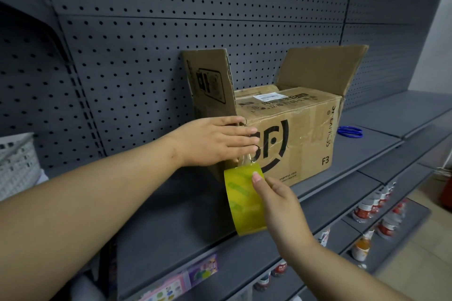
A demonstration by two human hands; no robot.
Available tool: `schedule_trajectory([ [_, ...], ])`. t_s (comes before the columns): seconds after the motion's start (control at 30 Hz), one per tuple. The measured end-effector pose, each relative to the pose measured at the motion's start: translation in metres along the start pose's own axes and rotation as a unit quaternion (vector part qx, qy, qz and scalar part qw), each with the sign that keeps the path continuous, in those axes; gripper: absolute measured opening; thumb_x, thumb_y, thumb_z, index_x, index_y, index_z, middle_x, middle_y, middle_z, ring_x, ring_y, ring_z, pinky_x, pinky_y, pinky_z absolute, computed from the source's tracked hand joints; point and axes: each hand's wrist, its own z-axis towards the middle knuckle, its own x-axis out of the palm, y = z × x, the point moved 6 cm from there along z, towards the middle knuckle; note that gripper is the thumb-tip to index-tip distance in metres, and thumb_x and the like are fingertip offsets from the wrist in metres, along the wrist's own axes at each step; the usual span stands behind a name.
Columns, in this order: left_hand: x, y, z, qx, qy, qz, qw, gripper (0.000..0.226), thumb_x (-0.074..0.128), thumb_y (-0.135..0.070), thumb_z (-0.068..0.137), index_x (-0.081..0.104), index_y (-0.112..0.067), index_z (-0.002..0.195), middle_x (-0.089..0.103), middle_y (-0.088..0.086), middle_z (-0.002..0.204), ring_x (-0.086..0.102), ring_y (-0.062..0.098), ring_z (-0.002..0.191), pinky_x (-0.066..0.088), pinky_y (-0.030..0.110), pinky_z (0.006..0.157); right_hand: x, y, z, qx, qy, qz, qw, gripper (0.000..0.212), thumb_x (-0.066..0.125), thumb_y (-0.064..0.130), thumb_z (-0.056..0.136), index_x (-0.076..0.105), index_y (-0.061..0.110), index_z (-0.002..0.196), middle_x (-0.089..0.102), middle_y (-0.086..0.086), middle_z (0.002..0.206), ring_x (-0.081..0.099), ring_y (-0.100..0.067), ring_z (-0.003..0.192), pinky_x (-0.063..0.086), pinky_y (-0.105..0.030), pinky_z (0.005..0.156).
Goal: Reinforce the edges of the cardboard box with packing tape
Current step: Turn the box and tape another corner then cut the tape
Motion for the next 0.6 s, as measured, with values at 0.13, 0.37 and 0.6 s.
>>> schedule_trajectory([
  [0.13, 0.011, 0.003, -0.002, 0.008, -0.001, 0.009, 1.000, 0.044, 0.041, -0.013, 0.089, 0.049, -0.017, 0.133, 0.052, -0.004, 0.136, 0.047, 0.015, 0.127, 0.006, 0.033, 0.114, -0.010, -0.002, -0.002, 0.030, 0.038, 0.021, 0.999, 0.026, 0.048, 0.021, 0.093, 0.063, 0.016, 0.073, 0.069, 0.001, 0.064, 0.065, -0.002, 0.063, 0.044, -0.009, 0.055],
  [0.37, 0.023, 0.005, -0.003, 0.014, -0.010, 0.030, 0.999, 0.045, 0.039, -0.013, 0.090, 0.048, -0.015, 0.134, 0.050, -0.002, 0.138, 0.046, 0.015, 0.128, 0.007, 0.033, 0.114, -0.012, -0.002, -0.007, -0.001, 0.103, 0.019, 0.995, 0.016, 0.052, 0.013, 0.088, 0.066, 0.022, 0.091, 0.072, 0.013, 0.075, 0.065, 0.006, 0.070, 0.046, -0.005, 0.058],
  [0.6, 0.025, 0.004, -0.002, 0.009, -0.047, 0.042, 0.998, 0.041, 0.044, -0.012, 0.091, 0.052, -0.016, 0.131, 0.053, -0.002, 0.135, 0.050, 0.014, 0.125, 0.012, 0.033, 0.114, -0.009, 0.004, -0.007, 0.000, 0.083, 0.046, 0.995, 0.026, 0.053, 0.027, 0.081, 0.069, 0.012, 0.096, 0.075, -0.002, 0.088, 0.069, -0.011, 0.079, 0.051, -0.015, 0.063],
])
